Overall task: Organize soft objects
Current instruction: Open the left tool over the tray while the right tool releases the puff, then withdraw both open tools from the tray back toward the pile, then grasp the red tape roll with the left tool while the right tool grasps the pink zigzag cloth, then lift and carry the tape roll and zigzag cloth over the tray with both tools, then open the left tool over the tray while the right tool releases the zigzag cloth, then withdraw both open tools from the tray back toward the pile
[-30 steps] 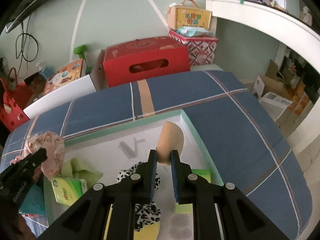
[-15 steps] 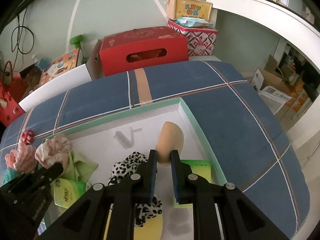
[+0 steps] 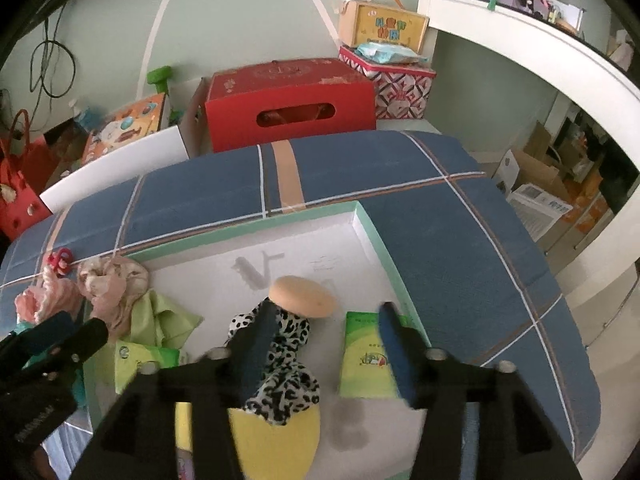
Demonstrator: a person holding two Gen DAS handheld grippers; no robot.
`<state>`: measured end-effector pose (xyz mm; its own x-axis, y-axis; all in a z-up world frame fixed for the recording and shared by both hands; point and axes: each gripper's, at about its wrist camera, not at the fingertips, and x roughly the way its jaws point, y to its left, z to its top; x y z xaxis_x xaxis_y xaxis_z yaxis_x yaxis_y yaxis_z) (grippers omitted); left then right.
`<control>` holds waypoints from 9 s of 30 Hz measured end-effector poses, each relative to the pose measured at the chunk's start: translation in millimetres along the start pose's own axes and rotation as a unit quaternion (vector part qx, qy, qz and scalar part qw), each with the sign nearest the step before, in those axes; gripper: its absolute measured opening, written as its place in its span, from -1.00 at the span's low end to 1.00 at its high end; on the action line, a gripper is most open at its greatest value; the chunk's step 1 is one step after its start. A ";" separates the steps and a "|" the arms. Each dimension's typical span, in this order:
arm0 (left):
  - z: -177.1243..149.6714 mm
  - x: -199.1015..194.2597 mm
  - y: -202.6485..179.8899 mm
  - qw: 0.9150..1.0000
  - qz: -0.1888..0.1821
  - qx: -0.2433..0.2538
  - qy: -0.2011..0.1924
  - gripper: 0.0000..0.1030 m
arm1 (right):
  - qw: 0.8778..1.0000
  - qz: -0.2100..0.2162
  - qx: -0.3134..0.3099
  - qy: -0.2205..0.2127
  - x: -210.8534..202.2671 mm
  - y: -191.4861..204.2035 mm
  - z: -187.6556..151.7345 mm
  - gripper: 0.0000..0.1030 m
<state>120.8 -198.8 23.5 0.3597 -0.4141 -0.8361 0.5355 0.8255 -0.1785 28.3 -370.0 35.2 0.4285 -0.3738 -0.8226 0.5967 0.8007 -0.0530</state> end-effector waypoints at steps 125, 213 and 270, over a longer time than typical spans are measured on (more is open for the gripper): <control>-79.9 -26.5 220.3 0.944 0.049 -0.326 0.011 -0.43 | 0.949 0.308 -0.007 0.061 18.4 199.1 -17.0 -0.80; -9.2 -29.6 1.6 0.996 -0.013 -0.027 -0.087 -0.71 | 0.962 0.190 0.132 -0.144 -78.3 -23.0 17.3 -0.93; -7.5 -35.3 22.4 0.994 0.090 -0.043 -0.043 0.80 | 0.994 0.075 0.046 0.066 0.6 14.6 -5.3 1.00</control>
<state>114.3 -162.8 45.1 0.5103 -0.2843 -0.8116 0.3907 0.9174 -0.0757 33.6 -356.1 31.0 0.4286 -0.1849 -0.8844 0.5957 0.7938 0.1227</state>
